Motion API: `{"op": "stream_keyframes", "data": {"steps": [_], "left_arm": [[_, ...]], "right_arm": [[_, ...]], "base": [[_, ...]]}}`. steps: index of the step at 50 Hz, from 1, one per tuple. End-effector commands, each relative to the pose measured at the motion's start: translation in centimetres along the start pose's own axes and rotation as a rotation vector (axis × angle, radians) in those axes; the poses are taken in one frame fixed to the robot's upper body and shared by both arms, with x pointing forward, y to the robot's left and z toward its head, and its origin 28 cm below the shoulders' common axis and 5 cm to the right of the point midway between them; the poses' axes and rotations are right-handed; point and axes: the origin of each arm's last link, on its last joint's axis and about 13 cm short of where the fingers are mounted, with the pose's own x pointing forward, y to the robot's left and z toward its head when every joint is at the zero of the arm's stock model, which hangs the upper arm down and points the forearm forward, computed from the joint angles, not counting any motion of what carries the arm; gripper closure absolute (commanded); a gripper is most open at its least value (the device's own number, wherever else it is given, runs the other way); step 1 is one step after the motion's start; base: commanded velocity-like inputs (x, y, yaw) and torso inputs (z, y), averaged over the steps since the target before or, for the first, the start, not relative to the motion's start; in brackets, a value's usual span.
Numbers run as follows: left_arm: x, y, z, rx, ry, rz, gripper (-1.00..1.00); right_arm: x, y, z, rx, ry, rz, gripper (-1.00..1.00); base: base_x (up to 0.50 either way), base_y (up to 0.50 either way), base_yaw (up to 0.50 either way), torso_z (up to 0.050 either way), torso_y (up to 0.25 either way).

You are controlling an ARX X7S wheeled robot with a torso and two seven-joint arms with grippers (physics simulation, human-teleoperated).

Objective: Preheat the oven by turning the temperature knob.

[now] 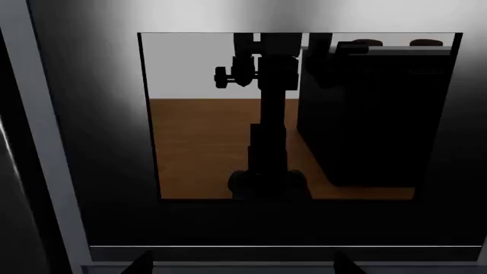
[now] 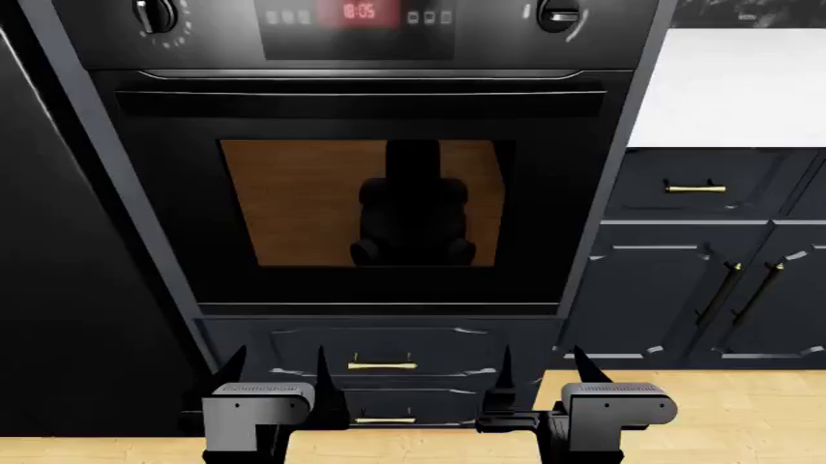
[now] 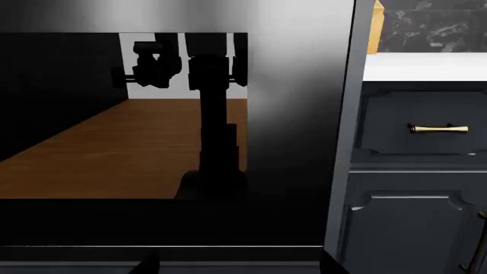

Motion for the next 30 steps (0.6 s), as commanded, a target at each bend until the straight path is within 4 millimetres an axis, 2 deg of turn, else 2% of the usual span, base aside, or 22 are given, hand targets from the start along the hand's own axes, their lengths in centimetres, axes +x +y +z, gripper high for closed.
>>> {"op": "stream_keyframes", "data": {"steps": [1, 9, 12, 14, 15, 17, 22, 27, 30], "left_arm": [[0.2, 0.0, -0.2, -0.001, 0.006, 0.005, -1.00], [0.2, 0.0, -0.1, -0.002, 0.000, 0.009, -1.00], [0.4, 0.0, 0.2, 0.000, -0.019, 0.017, -1.00], [0.9, 0.2, 1.3, -0.013, -0.072, 0.040, -1.00], [1.3, 0.3, 2.2, -0.021, -0.093, 0.047, -1.00], [1.8, 0.5, 3.8, -0.041, -0.150, 0.064, -1.00], [2.7, 1.1, 8.8, -0.101, -0.337, 0.099, -1.00], [2.7, 1.4, 12.0, -0.147, -0.435, 0.112, -1.00], [2.7, 1.5, 13.3, -0.160, -0.480, 0.121, -1.00]], "right_arm": [[0.1, -0.1, 0.2, -0.038, -0.026, -0.024, -1.00], [0.2, -0.1, 0.1, -0.051, -0.016, -0.035, -1.00], [0.2, -0.2, 0.7, -0.079, -0.055, -0.066, -1.00], [0.4, -0.5, 2.4, -0.126, -0.129, -0.112, -1.00], [0.3, -0.5, 4.0, -0.091, -0.171, -0.109, -1.00], [0.0, -0.5, 5.9, -0.170, -0.243, -0.104, -1.00], [0.2, -0.1, 11.0, -0.203, -0.380, -0.085, -1.00], [0.1, 0.0, 14.1, -0.210, -0.455, -0.082, -1.00], [0.0, -0.2, 14.9, -0.224, -0.479, -0.096, -1.00]], "base": [[0.00, 0.00, 0.00, 0.000, 0.000], [0.00, 0.00, 0.00, 0.000, 0.000], [0.00, 0.00, 0.00, 0.000, 0.000], [0.00, 0.00, 0.00, 0.000, 0.000], [0.00, 0.00, 0.00, 0.000, 0.000], [0.00, 0.00, 0.00, 0.000, 0.000], [0.00, 0.00, 0.00, 0.000, 0.000], [0.00, 0.00, 0.00, 0.000, 0.000], [0.00, 0.00, 0.00, 0.000, 0.000]]}}
